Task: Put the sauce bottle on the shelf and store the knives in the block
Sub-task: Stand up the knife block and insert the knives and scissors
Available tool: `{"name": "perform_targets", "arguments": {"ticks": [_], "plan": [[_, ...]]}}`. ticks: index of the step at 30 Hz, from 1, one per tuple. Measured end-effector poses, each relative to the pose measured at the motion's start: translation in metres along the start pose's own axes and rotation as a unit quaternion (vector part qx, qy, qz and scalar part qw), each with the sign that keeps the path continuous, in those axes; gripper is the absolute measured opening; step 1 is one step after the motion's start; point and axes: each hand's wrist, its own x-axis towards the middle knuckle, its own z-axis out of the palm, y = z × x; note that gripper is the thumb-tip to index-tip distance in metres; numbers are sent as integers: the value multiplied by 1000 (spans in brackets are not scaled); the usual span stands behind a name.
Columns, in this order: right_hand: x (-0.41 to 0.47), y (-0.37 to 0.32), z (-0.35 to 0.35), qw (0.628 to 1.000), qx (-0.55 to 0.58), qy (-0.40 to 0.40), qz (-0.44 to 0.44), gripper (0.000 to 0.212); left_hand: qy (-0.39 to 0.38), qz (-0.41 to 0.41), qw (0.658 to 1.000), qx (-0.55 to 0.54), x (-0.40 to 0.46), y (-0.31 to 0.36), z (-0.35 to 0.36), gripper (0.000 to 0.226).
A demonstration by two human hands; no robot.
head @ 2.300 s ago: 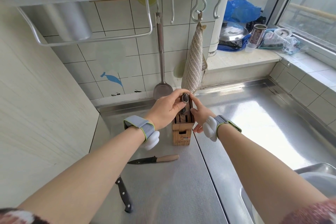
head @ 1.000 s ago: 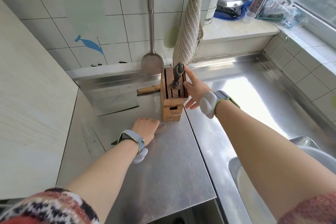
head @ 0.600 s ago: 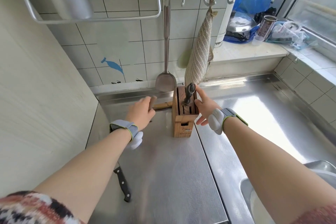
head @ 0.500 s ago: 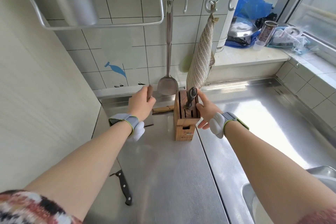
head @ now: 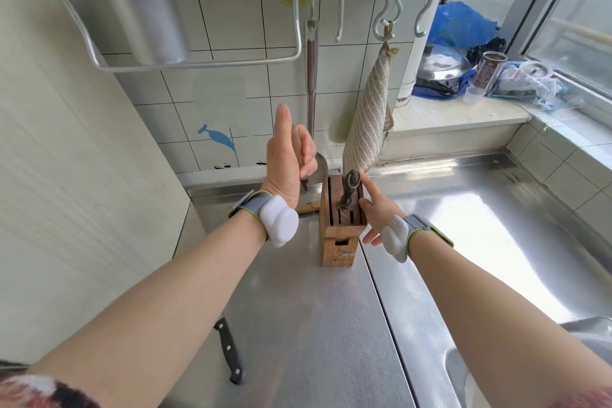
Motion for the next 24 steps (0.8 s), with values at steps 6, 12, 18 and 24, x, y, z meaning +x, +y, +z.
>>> {"name": "perform_targets", "arguments": {"ticks": [6,12,18,24], "plan": [[3,1,2,1000,-24,19,-2,66,1,4,996,-86,-3,-2,10,67],[2,3,1,999,10,30,-17,62,10,22,995,-98,-2,-10,18,57],[5,4,-1,999,30,9,-38,69,15,41,995,-85,-2,-15,22,46],[10,8,4,998,-15,50,-45,57,5,61,998,-17,-6,-23,25,42]]}}
